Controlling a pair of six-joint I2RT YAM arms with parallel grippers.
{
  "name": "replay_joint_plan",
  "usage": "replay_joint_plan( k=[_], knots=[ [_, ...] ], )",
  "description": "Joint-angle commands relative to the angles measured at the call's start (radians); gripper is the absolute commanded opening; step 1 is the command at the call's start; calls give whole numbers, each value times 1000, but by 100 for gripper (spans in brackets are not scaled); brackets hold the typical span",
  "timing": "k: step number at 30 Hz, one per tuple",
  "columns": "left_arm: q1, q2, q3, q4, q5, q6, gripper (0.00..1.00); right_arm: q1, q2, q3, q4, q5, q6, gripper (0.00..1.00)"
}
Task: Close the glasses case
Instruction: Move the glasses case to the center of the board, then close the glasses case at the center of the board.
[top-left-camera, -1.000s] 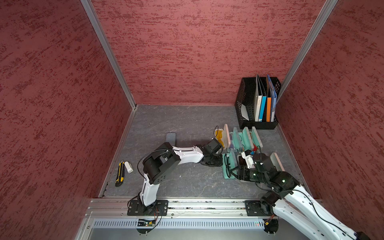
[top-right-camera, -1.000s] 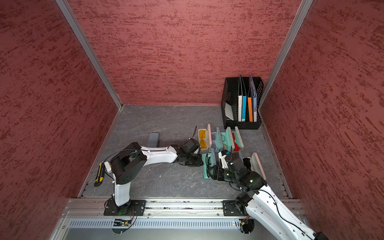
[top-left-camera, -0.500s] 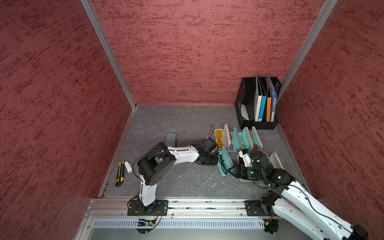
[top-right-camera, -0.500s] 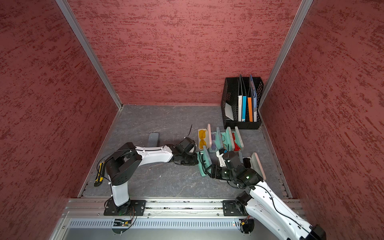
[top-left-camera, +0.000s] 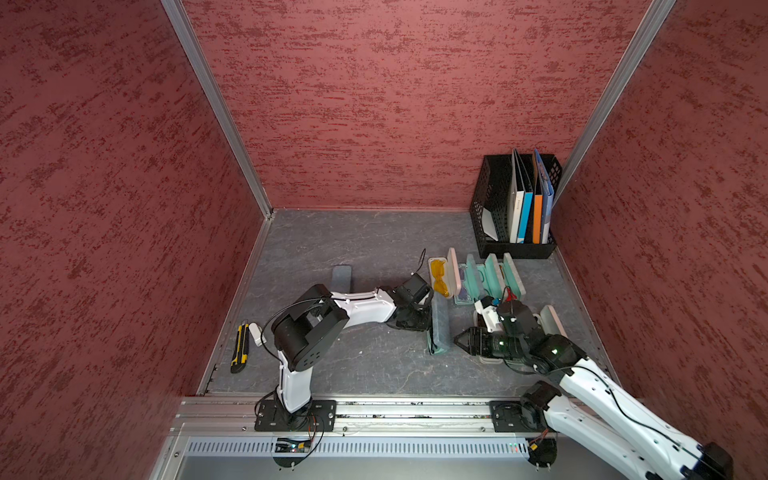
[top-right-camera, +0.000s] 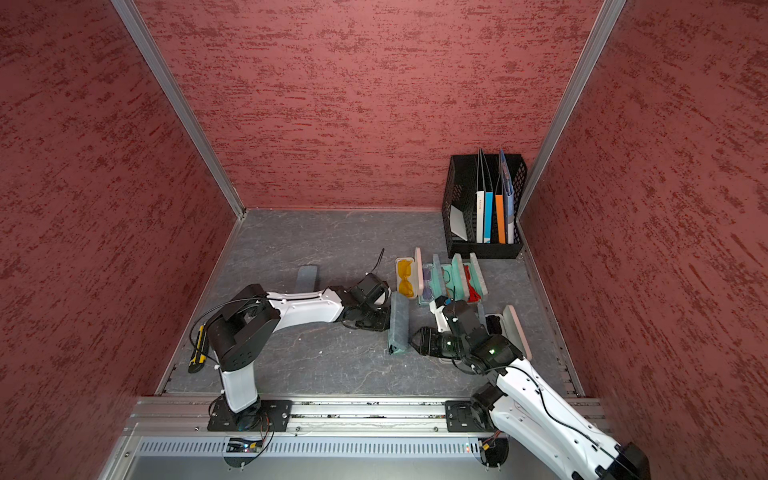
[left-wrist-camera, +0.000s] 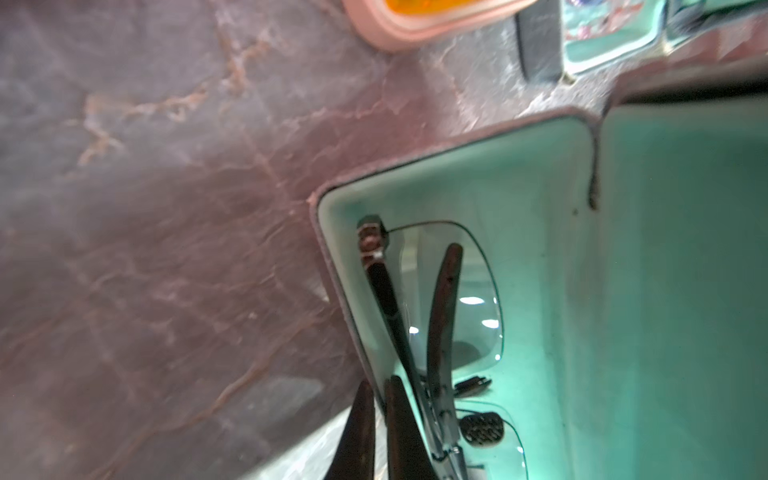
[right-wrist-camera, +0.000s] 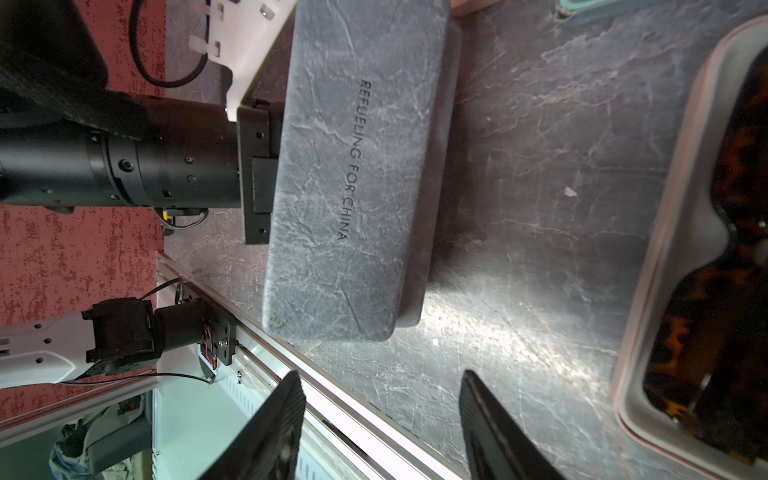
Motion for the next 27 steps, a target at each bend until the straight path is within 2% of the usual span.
replay_joint_plan(
  k=[1,15,27],
  knots=[
    [5,12,-11,-177,-53,57,9,-8,14,35,45,-20,-16,60],
    [-26,4,97,-365,-125,137,15,-8,45,29,89,-44,-10,60],
    [-24,20,142,-352,-143,156,18,-9,69,29,108,-63,-12,59]
  ],
)
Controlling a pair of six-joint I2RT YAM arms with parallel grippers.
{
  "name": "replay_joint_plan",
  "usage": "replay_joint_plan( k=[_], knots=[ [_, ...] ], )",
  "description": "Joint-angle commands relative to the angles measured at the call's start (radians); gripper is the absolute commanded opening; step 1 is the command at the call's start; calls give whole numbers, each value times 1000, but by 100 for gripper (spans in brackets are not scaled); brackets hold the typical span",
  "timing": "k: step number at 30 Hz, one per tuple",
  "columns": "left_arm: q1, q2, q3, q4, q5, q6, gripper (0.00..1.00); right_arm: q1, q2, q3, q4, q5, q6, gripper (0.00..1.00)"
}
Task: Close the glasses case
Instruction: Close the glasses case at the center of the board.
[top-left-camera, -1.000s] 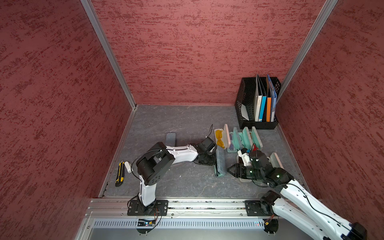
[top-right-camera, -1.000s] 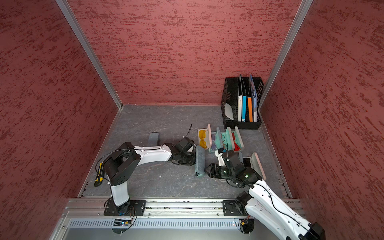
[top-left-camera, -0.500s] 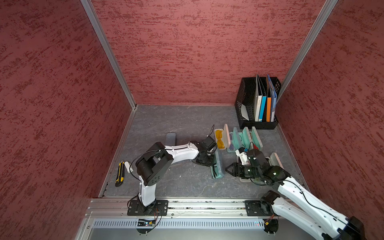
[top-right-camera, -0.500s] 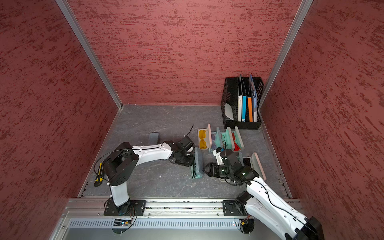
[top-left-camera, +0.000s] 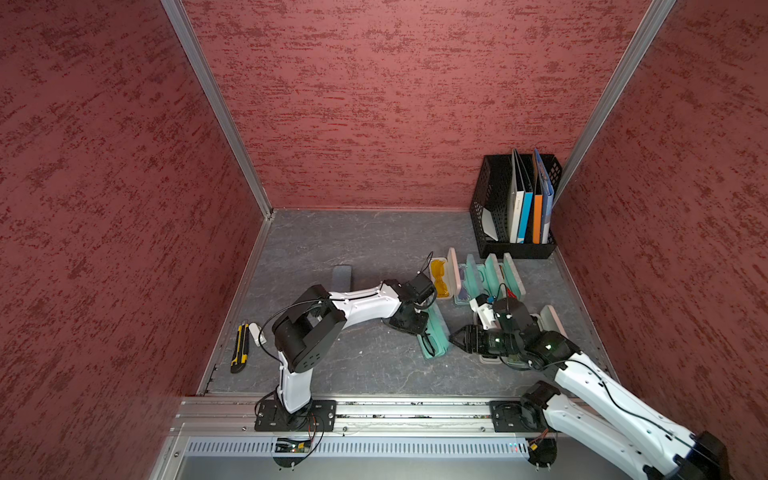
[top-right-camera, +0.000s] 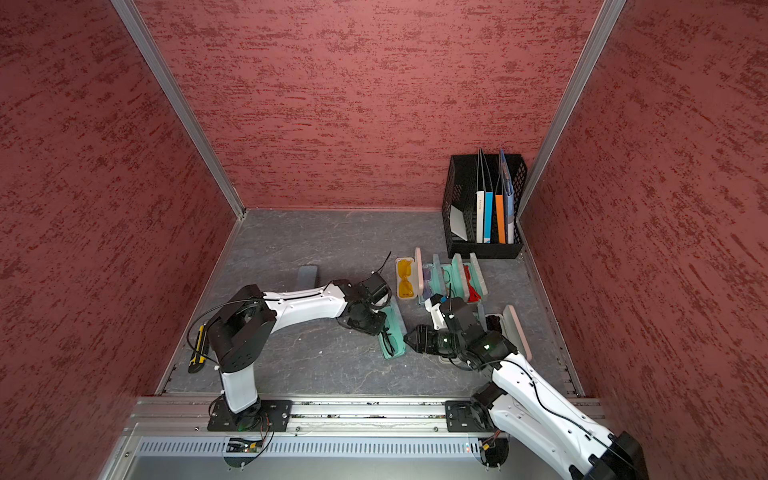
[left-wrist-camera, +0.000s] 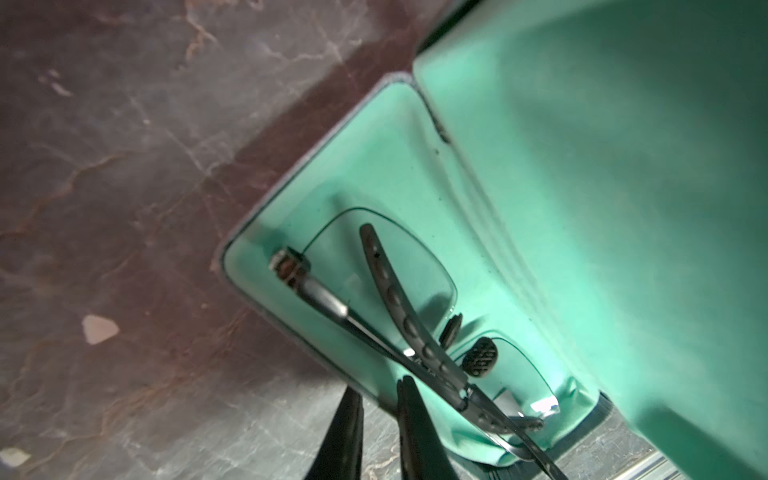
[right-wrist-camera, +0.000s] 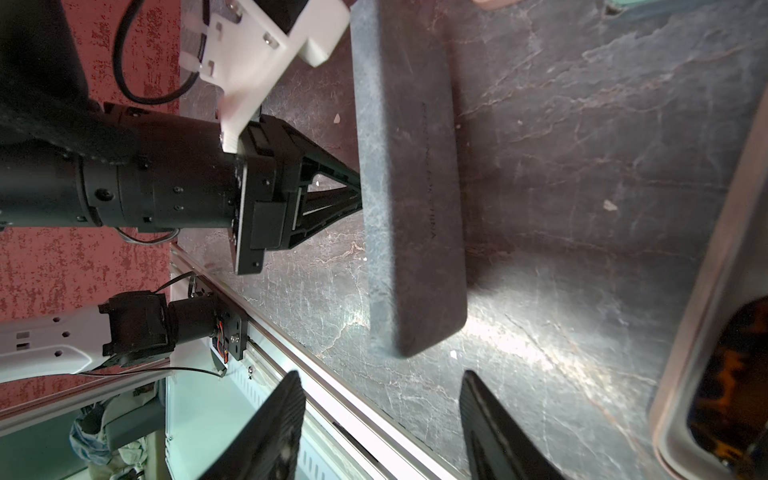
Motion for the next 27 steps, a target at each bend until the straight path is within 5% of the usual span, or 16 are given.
replay_joint_plan(
  k=[1,15,27],
  knots=[
    [1,24,31,-27,-30,28,18,-8,18,28,47,-23,-9,59],
    [6,45,84,41,-38,37,23,-9,77,26,99,-39,-22,54],
    [19,-91,-29,135,-13,-31,29,-8,114,38,125,-31,-30,46]
  ],
)
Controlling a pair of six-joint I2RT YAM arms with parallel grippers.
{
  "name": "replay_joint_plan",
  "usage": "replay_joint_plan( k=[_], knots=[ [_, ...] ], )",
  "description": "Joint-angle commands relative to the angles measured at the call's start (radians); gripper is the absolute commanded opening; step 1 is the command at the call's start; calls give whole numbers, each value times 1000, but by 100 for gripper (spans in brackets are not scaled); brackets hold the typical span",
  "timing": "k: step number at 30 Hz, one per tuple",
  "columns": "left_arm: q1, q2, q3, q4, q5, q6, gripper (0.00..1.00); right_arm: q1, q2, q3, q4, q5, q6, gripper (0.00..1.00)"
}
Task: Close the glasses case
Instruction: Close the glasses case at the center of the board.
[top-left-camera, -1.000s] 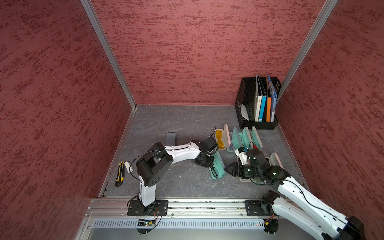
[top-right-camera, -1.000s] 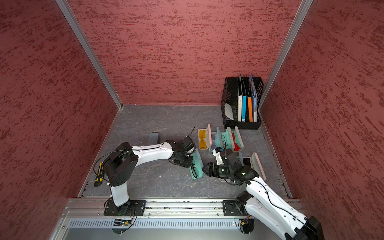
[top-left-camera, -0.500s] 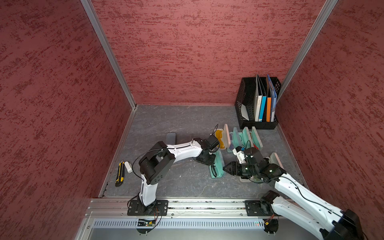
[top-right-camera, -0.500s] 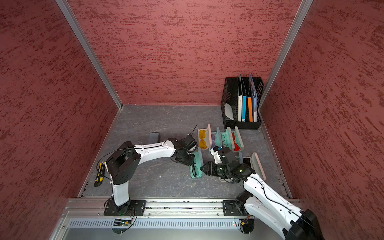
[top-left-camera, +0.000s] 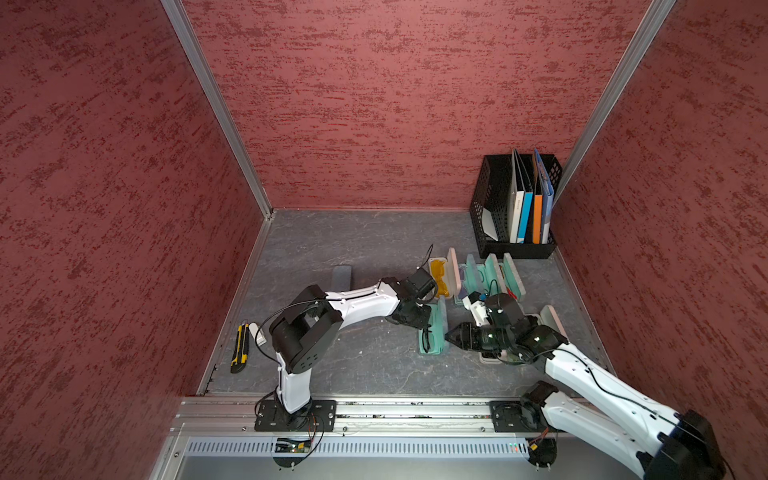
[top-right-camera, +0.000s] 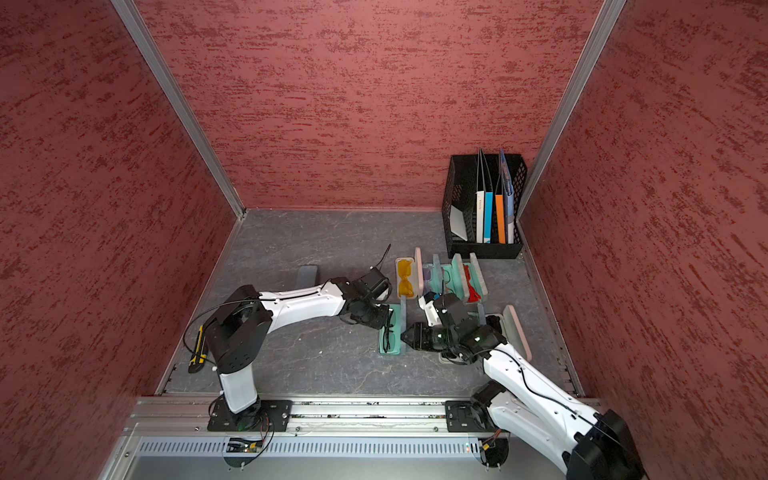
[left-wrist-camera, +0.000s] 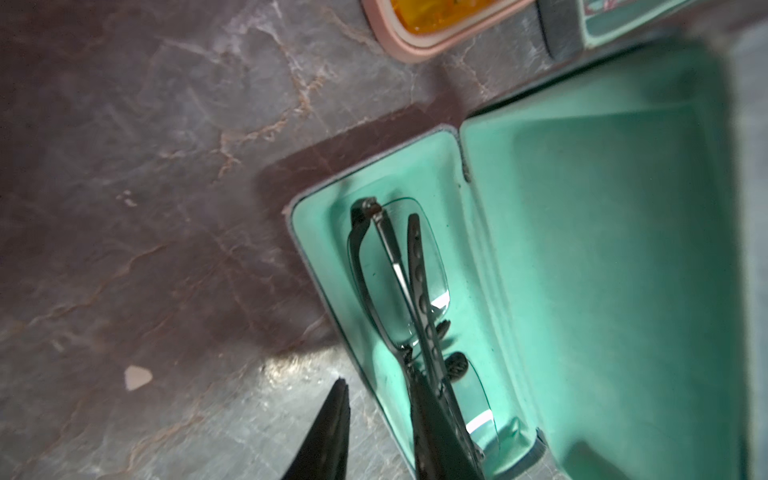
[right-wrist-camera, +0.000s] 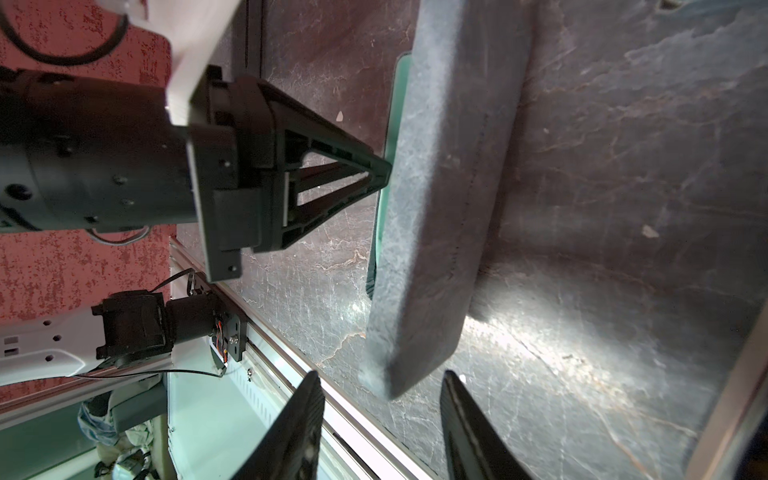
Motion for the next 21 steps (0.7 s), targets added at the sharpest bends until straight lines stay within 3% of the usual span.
replay_joint_plan(
  k=[1,11,21],
  knots=[
    [8,-65,-31,47,5,-35,30,-8,6,42,32,0,-17,46],
    [37,-121,-114,82,13,-72,32,-9,10,53,27,24,-18,43],
    [36,-93,-152,171,52,-123,31,-11,48,49,56,19,-24,35]
  ],
)
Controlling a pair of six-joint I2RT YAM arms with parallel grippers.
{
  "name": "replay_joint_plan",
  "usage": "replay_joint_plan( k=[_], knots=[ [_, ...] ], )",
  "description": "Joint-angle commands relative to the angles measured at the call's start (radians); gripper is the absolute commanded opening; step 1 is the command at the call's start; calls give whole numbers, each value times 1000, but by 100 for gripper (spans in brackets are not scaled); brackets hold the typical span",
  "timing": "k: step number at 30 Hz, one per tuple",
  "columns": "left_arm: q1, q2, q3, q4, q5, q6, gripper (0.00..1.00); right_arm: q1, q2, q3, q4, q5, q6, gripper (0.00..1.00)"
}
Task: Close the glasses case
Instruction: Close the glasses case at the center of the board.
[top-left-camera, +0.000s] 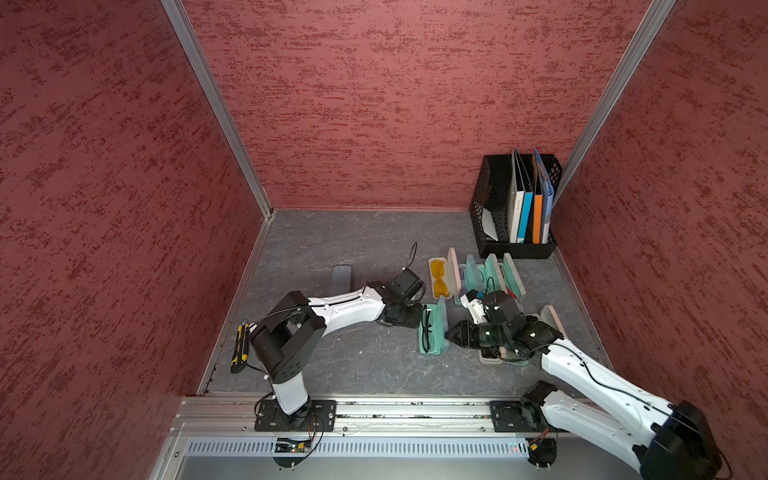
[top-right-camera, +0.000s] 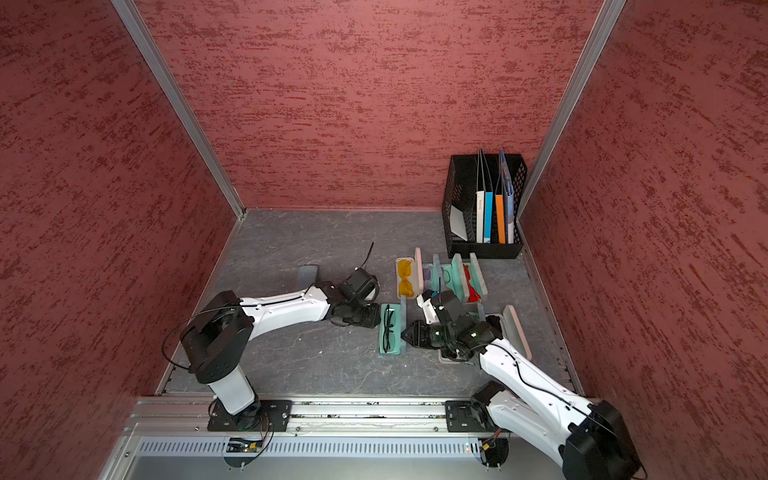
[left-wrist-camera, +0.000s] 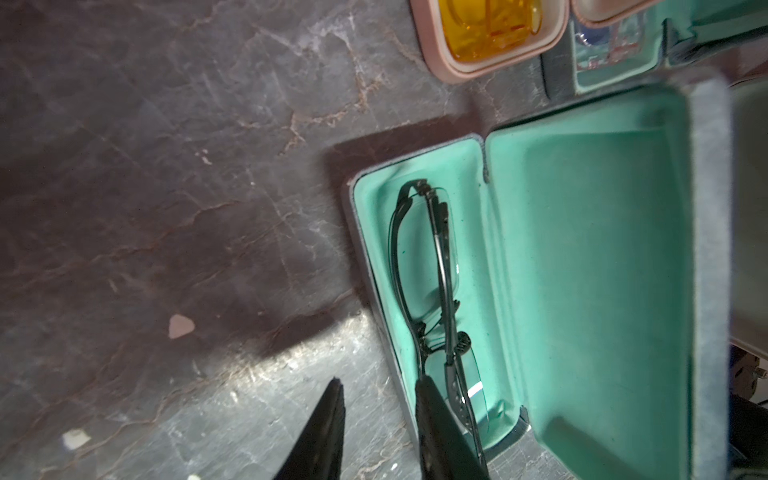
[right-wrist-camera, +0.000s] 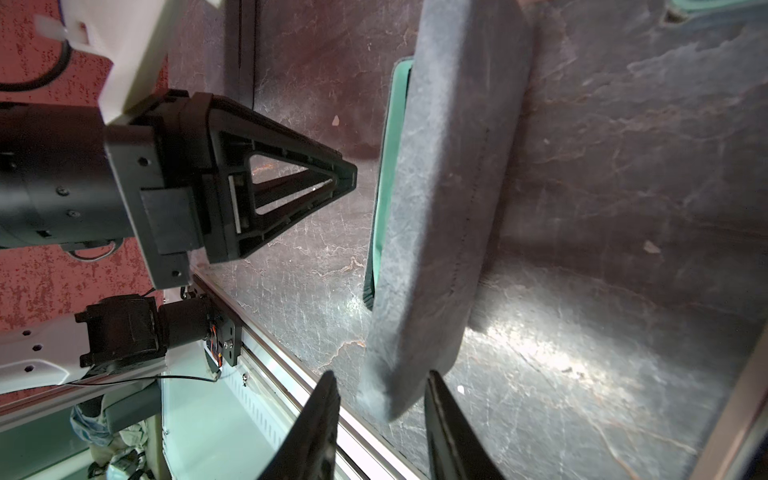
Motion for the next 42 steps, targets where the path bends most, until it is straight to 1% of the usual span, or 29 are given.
replay_joint_plan(
  k=[1,9,18,23,29,31,36,42],
  knots=[
    [-2,8,-18,61,19,-26,31,-9,-3,29,41,16,-11,35],
    [-3,50,-6,75,36,-36,27,-11,20,20,67,13,-9,33],
    [-6,87,17,55,24,-40,26,-11,21,7,81,12,-9,32],
    [-5,104,21,54,22,-42,22,-11,23,-6,97,9,-9,32],
    [-8,114,26,53,17,-48,21,-11,21,-14,108,-1,-9,31],
    [-8,115,28,53,16,-45,19,-11,21,-16,112,-3,-9,31],
    [-10,120,34,43,9,-46,18,-11,24,-22,124,-10,-8,30],
    [-12,119,34,51,6,-51,18,-11,39,-25,142,-18,-8,28]
  ],
)
